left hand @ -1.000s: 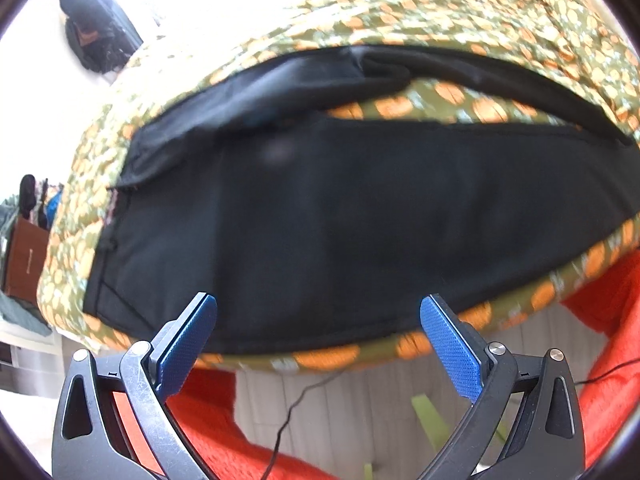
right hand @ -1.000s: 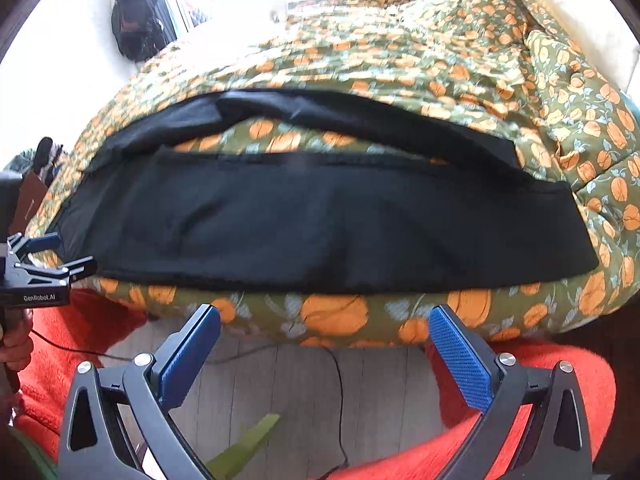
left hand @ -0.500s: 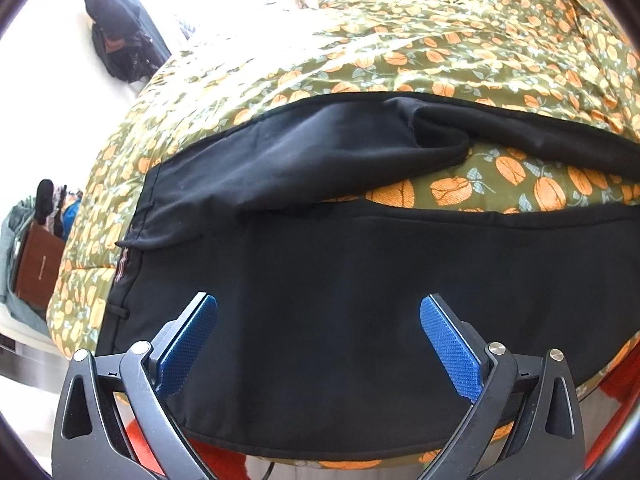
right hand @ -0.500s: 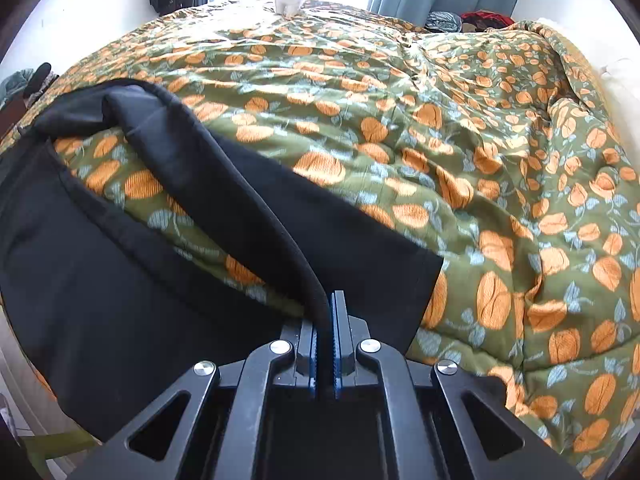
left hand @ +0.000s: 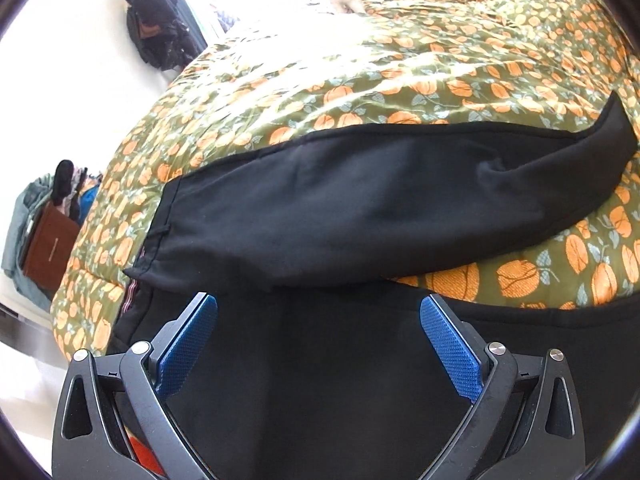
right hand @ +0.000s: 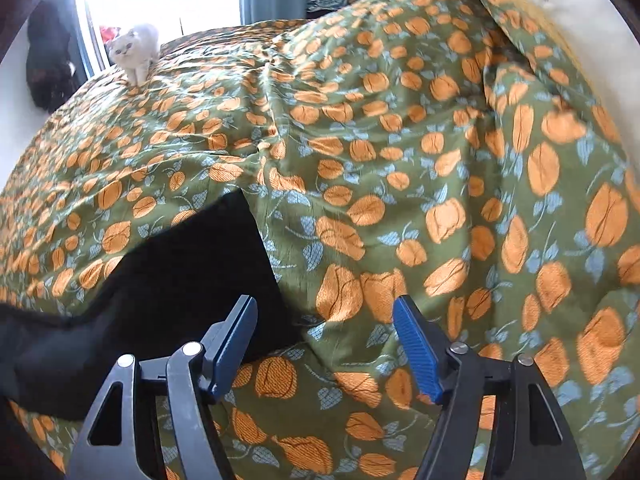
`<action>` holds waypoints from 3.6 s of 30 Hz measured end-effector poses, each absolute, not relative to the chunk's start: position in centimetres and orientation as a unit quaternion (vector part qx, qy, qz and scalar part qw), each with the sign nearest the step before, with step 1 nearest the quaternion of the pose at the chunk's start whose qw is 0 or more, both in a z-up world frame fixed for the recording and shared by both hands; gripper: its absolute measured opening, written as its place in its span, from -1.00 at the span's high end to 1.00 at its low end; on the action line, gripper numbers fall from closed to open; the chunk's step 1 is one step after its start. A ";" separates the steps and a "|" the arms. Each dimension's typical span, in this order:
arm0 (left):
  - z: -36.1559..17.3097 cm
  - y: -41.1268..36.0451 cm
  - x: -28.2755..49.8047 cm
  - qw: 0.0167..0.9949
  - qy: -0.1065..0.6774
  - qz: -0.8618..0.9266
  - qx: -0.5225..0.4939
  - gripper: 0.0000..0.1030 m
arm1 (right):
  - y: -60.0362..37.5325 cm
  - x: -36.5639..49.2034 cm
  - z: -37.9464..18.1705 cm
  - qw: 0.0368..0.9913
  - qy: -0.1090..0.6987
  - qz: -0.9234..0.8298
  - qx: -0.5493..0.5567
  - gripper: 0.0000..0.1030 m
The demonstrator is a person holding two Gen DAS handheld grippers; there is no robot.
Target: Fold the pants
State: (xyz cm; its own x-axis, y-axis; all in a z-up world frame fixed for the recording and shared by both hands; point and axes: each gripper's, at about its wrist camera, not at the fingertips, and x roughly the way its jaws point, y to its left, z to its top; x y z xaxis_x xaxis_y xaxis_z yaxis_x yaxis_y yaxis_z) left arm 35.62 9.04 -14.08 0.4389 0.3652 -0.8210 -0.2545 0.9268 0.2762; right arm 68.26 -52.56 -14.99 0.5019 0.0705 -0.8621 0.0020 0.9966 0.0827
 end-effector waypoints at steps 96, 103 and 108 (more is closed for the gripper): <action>-23.4 20.4 46.1 0.864 0.448 0.224 -0.037 -0.99 | -42.9 63.6 -24.7 0.887 0.461 0.028 -0.009 -1.00; -23.6 20.2 45.4 0.865 0.445 0.227 -0.036 -0.99 | -42.8 63.5 -24.7 0.887 0.461 0.028 -0.008 -1.00; -23.6 20.3 45.3 0.865 0.446 0.227 -0.036 -0.99 | -42.9 63.5 -24.7 0.887 0.461 0.028 -0.009 -1.00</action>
State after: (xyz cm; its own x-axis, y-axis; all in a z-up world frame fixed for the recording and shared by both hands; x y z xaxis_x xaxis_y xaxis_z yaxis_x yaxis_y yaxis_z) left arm 45.34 20.25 -23.56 0.5001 0.3602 -0.7875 -0.4252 0.8944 0.1391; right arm 63.54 -42.85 -24.69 0.5732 0.0420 -0.8183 -0.0579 0.9983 0.0107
